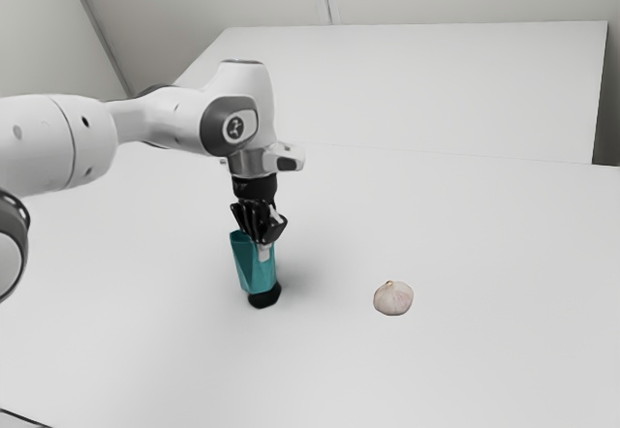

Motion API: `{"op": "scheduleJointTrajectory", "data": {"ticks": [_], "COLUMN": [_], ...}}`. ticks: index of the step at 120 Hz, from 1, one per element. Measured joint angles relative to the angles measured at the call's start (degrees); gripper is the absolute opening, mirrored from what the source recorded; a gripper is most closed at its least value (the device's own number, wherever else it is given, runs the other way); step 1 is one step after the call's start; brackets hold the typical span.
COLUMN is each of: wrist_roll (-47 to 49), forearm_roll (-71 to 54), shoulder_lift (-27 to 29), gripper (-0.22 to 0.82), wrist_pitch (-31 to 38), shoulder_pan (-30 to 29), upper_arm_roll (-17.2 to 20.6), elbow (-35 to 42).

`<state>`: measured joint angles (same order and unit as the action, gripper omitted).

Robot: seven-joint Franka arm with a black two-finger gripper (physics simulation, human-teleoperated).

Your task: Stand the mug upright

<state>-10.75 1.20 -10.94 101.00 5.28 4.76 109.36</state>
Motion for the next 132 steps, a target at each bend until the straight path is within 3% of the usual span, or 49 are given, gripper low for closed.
{"op": "scheduleJointTrajectory", "data": {"ticks": [51,112,132], "wrist_roll": [9.5,15.5,16.5], "forearm_roll": [-3.6,-4.4,-4.2], "shoulder_lift": [2.5,3.0,3.5], "gripper": [-0.18,-0.18,-0.05], "wrist_pitch": [13.3,18.0,18.5], "shoulder_pan": [0.0,0.0,0.0], "upper_arm_roll": [1.9,2.9,3.3], "elbow": [6.9,9.4,9.4]}}
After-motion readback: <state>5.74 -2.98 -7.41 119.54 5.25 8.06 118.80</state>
